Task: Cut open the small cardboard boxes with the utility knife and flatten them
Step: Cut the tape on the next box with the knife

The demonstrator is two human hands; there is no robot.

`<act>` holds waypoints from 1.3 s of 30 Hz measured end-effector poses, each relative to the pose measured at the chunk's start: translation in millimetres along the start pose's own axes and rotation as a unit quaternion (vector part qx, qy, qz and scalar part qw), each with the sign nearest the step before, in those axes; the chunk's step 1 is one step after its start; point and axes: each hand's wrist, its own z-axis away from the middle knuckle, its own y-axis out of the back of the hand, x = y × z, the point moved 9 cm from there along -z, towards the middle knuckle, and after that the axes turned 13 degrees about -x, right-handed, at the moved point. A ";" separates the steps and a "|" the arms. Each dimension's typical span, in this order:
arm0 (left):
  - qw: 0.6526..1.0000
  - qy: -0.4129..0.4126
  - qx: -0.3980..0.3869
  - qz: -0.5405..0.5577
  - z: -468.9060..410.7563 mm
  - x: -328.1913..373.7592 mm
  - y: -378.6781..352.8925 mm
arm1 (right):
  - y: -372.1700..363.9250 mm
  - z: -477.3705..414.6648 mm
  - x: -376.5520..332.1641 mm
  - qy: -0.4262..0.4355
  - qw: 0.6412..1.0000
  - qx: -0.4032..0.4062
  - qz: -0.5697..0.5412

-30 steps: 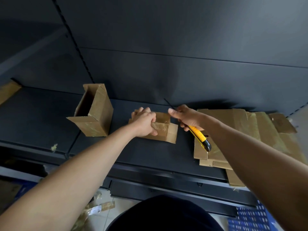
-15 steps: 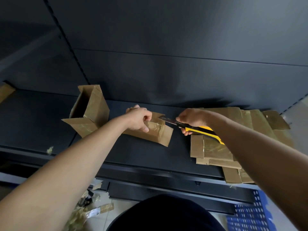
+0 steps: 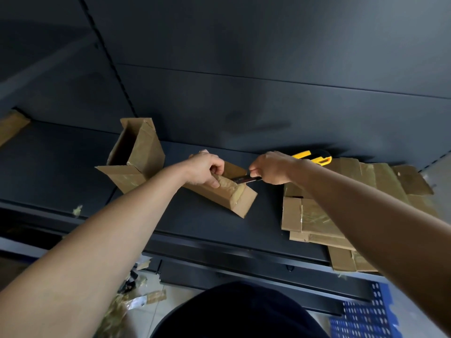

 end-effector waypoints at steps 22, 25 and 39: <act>0.941 0.114 0.177 0.266 4.4 -34.7 50.6 | -8.3 8.9 51.1 -0.162 0.900 0.077 -0.398; 0.840 0.145 0.196 0.485 10.4 -46.5 37.2 | -4.4 4.5 33.2 -0.112 0.845 0.118 -0.509; 0.956 0.166 0.230 0.079 25.6 -26.6 38.7 | -32.1 -15.6 7.7 -0.065 0.879 -0.010 -0.472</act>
